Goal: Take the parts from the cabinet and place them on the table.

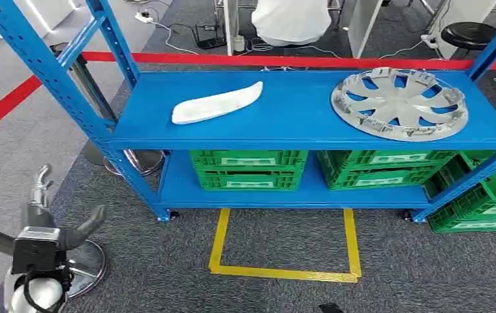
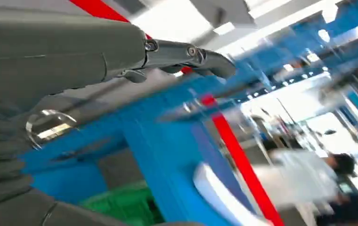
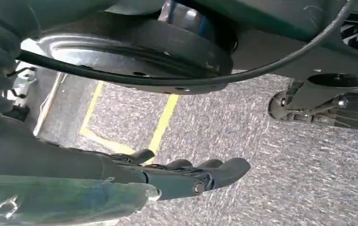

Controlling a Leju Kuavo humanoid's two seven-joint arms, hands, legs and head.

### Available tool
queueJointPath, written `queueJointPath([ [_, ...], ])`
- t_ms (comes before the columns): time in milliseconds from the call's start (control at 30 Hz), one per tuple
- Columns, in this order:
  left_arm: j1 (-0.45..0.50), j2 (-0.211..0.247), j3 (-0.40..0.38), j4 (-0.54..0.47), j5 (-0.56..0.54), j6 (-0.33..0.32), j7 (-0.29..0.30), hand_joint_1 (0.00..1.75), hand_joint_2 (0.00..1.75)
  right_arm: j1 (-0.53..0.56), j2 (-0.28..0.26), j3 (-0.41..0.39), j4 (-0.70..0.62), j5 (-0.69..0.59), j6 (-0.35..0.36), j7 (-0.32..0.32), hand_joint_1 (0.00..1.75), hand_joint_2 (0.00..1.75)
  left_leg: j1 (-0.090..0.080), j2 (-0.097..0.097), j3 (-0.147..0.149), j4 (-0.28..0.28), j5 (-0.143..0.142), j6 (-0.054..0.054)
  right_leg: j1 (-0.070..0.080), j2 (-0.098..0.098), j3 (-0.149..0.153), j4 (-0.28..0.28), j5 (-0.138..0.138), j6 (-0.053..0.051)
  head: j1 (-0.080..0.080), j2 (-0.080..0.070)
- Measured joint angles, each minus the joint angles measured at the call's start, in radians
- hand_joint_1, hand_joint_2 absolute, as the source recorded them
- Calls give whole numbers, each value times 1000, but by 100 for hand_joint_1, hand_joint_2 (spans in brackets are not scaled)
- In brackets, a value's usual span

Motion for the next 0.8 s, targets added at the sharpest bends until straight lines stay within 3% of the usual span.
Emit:
queueJointPath([
  [400, -45, 57, -183, 15, -16, -25, 5, 0, 0, -9, 0, 23, 0, 10, 0, 7, 0, 175, 0, 0, -1, 0, 0, 0, 0, 0, 0, 0, 0, 0, 0, 0],
  [800, -56, 71, -214, 36, -16, -25, 7, 0, 0, -11, 0, 25, 0, 10, 0, 9, 0, 175, 0, 0, -1, 0, 0, 0, 0, 0, -1, 0, 0, 0, 0, 0],
])
